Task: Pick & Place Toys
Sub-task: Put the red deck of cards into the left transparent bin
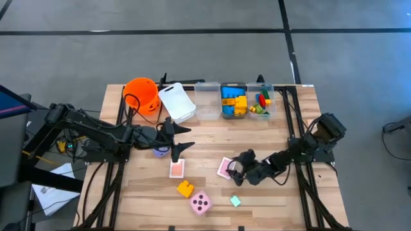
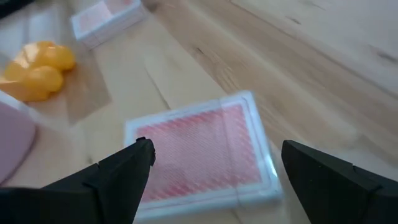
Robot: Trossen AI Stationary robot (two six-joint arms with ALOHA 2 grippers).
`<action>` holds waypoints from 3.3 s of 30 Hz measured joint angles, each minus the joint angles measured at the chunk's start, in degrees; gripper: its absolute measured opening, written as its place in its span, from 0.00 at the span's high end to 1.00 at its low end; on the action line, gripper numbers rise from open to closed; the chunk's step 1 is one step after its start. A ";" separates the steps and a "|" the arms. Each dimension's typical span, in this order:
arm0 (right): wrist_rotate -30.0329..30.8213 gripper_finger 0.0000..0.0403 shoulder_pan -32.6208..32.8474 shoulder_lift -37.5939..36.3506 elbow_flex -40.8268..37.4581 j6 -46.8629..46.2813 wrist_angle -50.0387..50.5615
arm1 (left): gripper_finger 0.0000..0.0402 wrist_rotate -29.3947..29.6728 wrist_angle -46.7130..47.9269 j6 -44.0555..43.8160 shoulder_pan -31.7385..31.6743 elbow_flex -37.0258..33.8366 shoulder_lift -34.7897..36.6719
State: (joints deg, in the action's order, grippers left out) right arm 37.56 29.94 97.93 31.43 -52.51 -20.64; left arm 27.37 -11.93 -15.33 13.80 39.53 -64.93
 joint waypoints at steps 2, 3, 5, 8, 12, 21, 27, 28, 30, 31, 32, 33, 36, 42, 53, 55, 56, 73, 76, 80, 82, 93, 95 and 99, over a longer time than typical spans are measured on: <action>0.00 0.13 -0.11 0.00 0.66 1.53 0.06 | 0.29 0.01 0.02 0.00 0.00 0.00 0.00; -0.01 0.13 -0.11 0.00 0.97 1.95 0.16 | 0.29 -0.01 0.16 0.00 0.00 0.00 0.00; -0.04 0.13 -0.11 -0.01 1.36 2.21 -0.01 | 0.29 -0.01 0.86 -0.06 0.00 0.00 0.00; -0.07 0.13 -0.11 -0.02 1.39 2.30 0.10 | 0.29 -0.07 2.36 -0.11 0.40 0.00 0.00; -0.01 0.13 -0.09 -0.02 1.41 2.41 0.19 | 0.29 -4.60 3.56 -0.05 1.06 0.00 -1.31; 0.20 0.13 -0.89 -0.02 1.41 3.04 0.46 | 0.34 -7.21 -7.69 3.98 3.50 0.00 -13.75; 0.19 0.13 0.63 -0.07 1.45 2.79 1.54 | 0.56 -7.21 -21.14 3.95 3.96 0.02 -22.88; 0.21 0.13 1.02 -0.07 1.45 2.41 2.11 | 0.61 -7.32 -22.14 3.89 3.96 0.02 -23.92; 0.22 0.13 1.84 -0.18 1.49 0.76 4.12 | 0.72 -8.12 -23.90 2.62 3.96 0.02 -25.90; 0.21 0.13 2.16 -0.25 1.49 -0.23 5.33 | 0.77 -8.18 -24.08 1.68 4.01 0.02 -26.61; 0.20 0.13 2.47 -0.38 1.49 -1.38 6.57 | 0.83 -8.21 -24.48 0.97 4.16 0.02 -27.38; 0.24 0.13 2.76 -0.52 1.49 -2.48 7.77 | 0.89 -8.25 -24.67 0.10 4.20 0.02 -28.03; 1.42 0.13 3.20 -0.59 1.49 -4.08 9.66 | 0.98 -8.97 -26.30 -2.56 4.58 0.02 -29.73; 1.44 0.13 2.92 -0.59 1.49 -4.48 10.06 | 1.00 -10.29 -30.07 -7.48 5.28 0.13 -34.10; 1.08 0.13 3.30 -2.10 1.49 -2.70 13.70 | 1.00 -15.19 -30.12 -7.65 5.27 11.65 -47.03; 1.03 0.13 3.90 -3.37 1.41 -0.29 13.56 | 1.00 -15.71 -29.70 -7.83 5.20 14.00 -49.38; 1.05 0.13 4.38 -4.09 1.41 0.69 13.11 | 1.00 -15.81 -29.00 -7.92 5.18 15.16 -50.39; 8.90 0.13 10.03 -11.00 1.43 4.14 13.16 | 1.00 -14.65 -10.09 -7.87 3.53 23.35 -55.12; 8.92 0.13 10.01 -10.99 1.43 3.89 13.12 | 1.00 -13.97 -5.97 -7.49 3.11 23.59 -54.76; 8.90 0.13 10.01 -10.99 1.43 3.89 13.07 | 1.00 -13.87 -2.85 -4.39 2.05 23.67 -54.64; 8.89 0.13 10.01 -10.99 1.43 3.89 12.98 | 1.00 -13.83 -0.69 -2.51 1.36 23.67 -53.92; 8.63 0.13 10.06 -10.97 1.43 2.93 12.85 | 1.00 -12.73 19.02 6.18 -1.66 23.14 -45.76; 8.56 0.13 9.65 -10.95 1.43 2.97 12.89 | 1.00 -12.49 21.08 6.43 -1.68 23.06 -44.65; 8.36 0.13 7.50 -10.95 1.43 12.32 12.79 | 1.00 -12.84 23.35 6.53 -1.52 23.06 -43.87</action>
State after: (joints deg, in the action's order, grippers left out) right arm 45.92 37.44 86.98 32.86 -40.19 -7.85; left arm 14.53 11.42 -8.80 12.29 62.59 -108.79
